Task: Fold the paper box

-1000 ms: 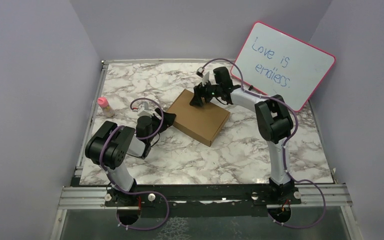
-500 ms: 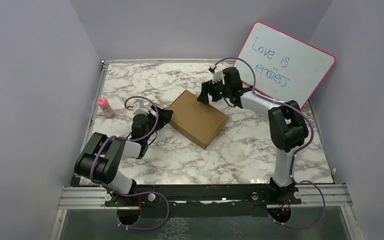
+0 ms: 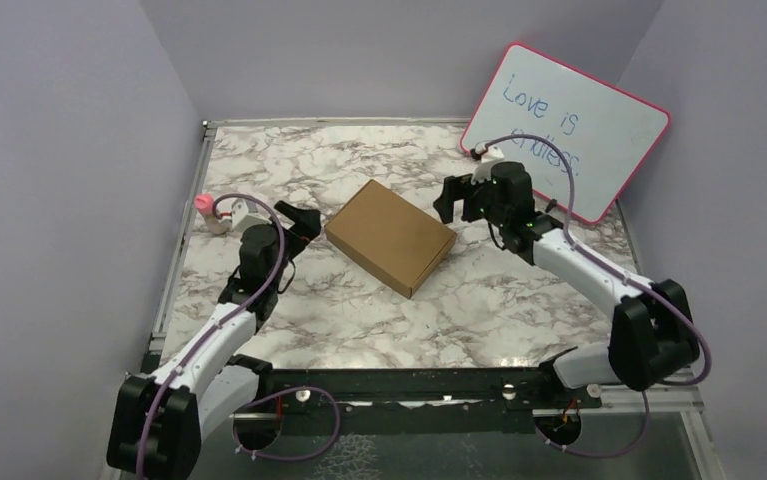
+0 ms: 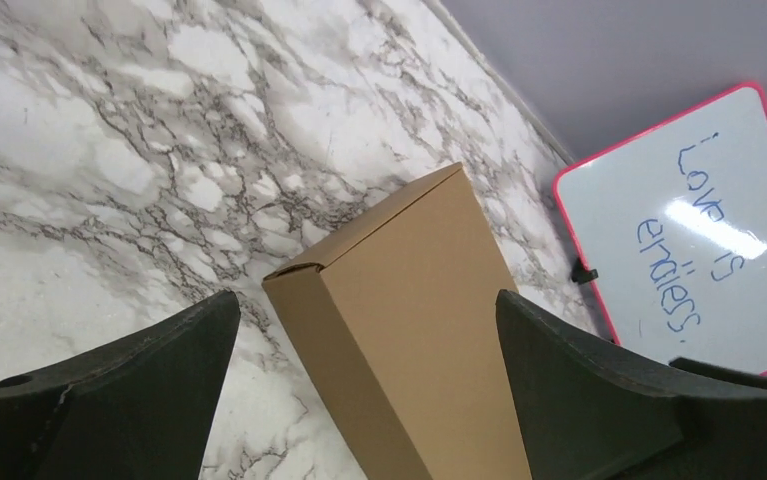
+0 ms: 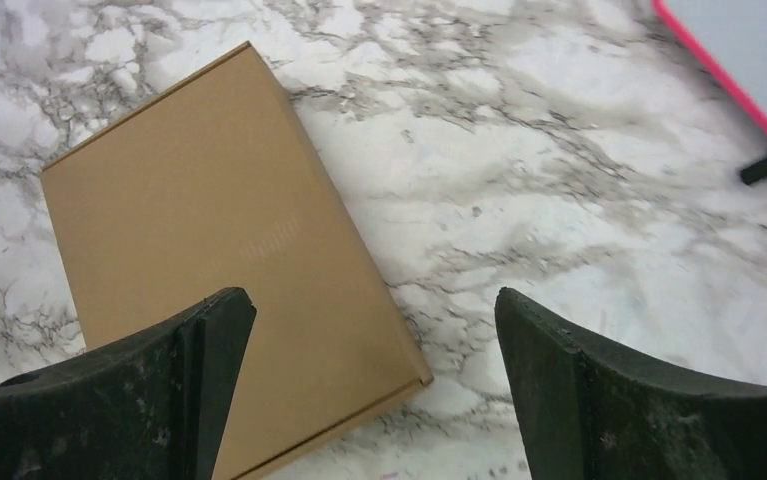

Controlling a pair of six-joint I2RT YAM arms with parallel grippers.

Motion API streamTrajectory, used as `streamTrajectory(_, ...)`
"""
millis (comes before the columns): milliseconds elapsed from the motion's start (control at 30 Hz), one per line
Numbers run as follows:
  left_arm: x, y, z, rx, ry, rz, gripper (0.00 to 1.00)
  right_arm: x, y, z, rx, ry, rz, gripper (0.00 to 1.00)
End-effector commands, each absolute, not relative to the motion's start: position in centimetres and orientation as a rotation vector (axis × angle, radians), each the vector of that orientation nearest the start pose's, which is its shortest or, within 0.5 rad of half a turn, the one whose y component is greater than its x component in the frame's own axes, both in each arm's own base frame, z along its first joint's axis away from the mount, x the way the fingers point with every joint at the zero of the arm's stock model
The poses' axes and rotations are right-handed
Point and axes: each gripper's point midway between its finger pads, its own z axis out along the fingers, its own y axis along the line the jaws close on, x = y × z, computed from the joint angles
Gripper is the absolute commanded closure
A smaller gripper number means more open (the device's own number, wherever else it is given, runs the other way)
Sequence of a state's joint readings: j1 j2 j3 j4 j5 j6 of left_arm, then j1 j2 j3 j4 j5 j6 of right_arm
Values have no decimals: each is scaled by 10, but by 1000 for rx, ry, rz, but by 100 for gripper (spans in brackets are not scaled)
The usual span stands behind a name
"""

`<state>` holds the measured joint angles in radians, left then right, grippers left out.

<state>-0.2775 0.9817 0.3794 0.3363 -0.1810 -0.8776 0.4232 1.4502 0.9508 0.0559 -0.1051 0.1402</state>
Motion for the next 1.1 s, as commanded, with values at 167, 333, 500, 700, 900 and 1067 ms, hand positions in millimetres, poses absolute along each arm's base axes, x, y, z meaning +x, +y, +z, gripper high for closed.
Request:
streamTrajectory(167,295,-77,236,-449,1725,-512,1,349,113,224,18,1901,183,0)
streamTrajectory(333,262,-55,294,-301,1577,-398,1,318,85,243,119,1799,160,0)
streamTrajectory(500,230,-22,336,-281,1393,-263,1,298,80,266,107,1661,226,0)
streamTrajectory(700,222,-5,338,-331,1314,-212,1,292,73,283,122,1571,225,0)
streamTrajectory(900,225,-10,330,-303,1332,-225,1,297,77,277,100,1592,219,0)
streamTrajectory(1067,225,-15,332,-278,1329,-245,1,300,78,275,87,1602,207,0)
